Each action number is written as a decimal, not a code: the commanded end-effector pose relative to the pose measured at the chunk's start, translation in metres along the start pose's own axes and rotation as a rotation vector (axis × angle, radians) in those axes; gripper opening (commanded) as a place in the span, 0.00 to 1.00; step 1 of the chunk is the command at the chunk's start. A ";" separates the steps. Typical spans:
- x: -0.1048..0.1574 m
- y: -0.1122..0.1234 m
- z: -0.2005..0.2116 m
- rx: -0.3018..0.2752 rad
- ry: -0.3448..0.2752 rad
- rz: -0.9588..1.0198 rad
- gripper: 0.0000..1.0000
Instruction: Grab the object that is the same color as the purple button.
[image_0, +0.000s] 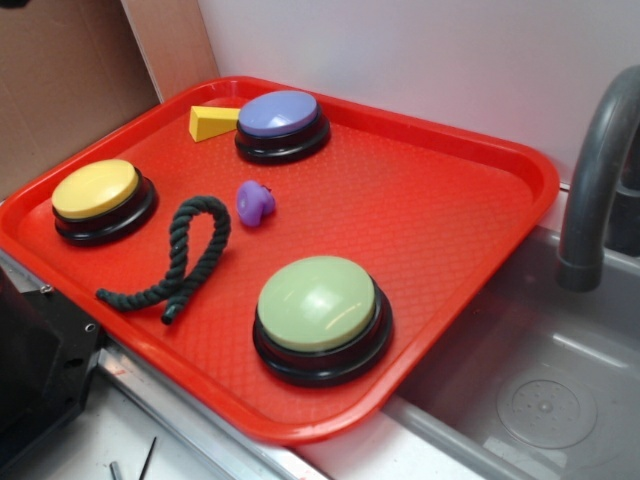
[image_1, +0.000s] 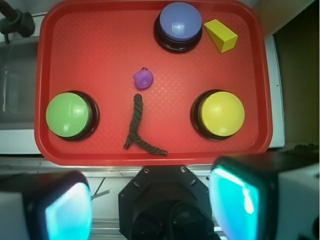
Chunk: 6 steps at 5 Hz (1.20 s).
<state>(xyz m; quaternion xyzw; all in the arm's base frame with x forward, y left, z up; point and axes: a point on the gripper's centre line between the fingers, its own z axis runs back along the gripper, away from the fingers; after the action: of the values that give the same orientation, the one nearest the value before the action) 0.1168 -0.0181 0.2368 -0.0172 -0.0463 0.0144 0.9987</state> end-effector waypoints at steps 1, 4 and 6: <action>0.000 0.000 0.000 0.000 0.000 0.000 1.00; 0.112 -0.011 -0.137 0.039 0.175 0.237 1.00; 0.105 0.010 -0.185 0.141 0.102 0.067 1.00</action>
<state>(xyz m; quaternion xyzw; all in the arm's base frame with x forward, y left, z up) 0.2317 -0.0178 0.0546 0.0502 0.0235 0.0474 0.9973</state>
